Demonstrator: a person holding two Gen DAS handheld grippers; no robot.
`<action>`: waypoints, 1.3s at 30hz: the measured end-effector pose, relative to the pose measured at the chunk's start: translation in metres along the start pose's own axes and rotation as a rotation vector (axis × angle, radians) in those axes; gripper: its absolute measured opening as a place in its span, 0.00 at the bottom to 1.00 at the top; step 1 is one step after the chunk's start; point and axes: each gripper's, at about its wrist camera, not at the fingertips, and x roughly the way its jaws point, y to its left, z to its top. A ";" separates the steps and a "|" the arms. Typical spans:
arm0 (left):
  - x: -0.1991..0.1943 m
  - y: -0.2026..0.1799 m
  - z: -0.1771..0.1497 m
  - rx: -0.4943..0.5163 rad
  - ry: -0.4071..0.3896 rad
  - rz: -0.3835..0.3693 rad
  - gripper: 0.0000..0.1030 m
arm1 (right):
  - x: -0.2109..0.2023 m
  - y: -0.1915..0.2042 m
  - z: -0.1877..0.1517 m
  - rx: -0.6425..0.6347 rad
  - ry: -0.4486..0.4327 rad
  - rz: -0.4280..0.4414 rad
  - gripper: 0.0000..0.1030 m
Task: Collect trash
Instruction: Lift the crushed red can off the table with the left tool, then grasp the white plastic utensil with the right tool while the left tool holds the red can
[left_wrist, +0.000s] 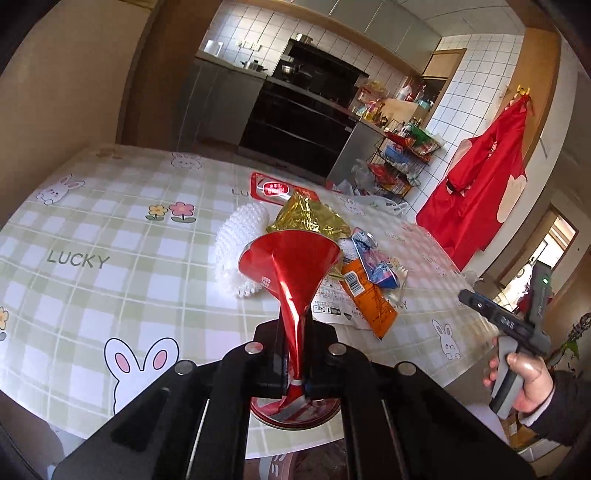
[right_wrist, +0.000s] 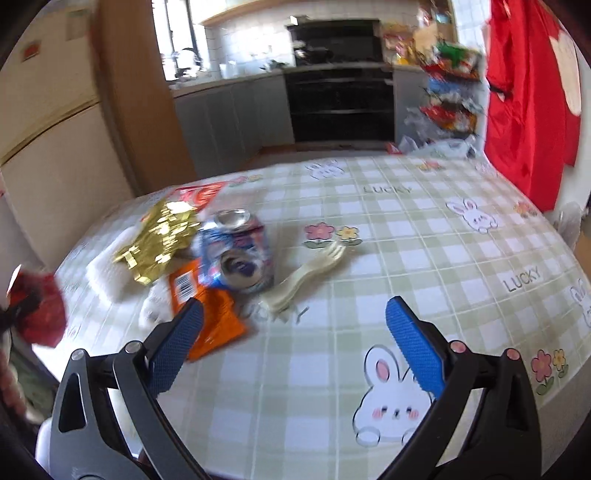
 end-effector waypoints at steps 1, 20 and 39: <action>-0.004 -0.002 -0.001 0.007 -0.012 -0.003 0.06 | 0.014 -0.006 0.007 0.025 0.032 0.006 0.92; -0.022 0.005 -0.025 -0.036 -0.035 0.010 0.06 | 0.146 0.000 0.040 0.052 0.309 -0.157 0.35; -0.057 -0.034 -0.019 -0.008 -0.091 -0.015 0.06 | 0.007 0.026 0.039 -0.017 0.069 0.039 0.24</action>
